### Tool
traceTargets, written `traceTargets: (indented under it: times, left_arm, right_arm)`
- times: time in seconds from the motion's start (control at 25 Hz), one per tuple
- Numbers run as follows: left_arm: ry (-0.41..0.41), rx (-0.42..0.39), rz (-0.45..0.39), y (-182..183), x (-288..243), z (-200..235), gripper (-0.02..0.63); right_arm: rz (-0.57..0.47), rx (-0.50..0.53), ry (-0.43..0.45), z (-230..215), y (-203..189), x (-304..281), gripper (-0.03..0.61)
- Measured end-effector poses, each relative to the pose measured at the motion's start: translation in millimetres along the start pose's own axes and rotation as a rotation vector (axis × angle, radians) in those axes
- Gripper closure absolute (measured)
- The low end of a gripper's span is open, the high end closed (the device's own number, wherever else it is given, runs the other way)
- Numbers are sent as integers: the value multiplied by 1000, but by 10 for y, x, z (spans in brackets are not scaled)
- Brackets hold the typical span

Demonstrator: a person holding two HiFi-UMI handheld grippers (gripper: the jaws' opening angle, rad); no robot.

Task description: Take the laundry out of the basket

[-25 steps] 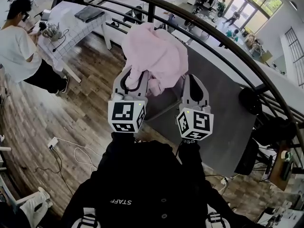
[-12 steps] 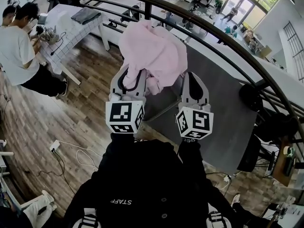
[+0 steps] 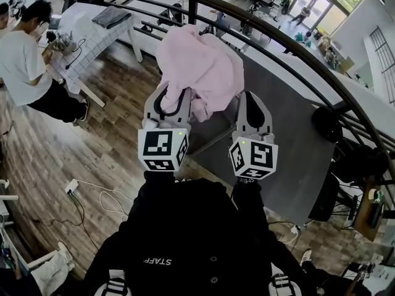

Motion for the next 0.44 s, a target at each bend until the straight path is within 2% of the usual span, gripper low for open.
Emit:
traceTargets:
  times: [0.44]
  left_arm:
    - [6,-11,16,-62,28,-145,481]
  right_arm:
    - [-2,-2,0,-109,-35,112,564]
Point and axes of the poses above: the fingertips, and each gripper's own axes: x backward along the fingers, z to its left, y out of its top, the point moved 5 cm from there along x, backward along the fingers
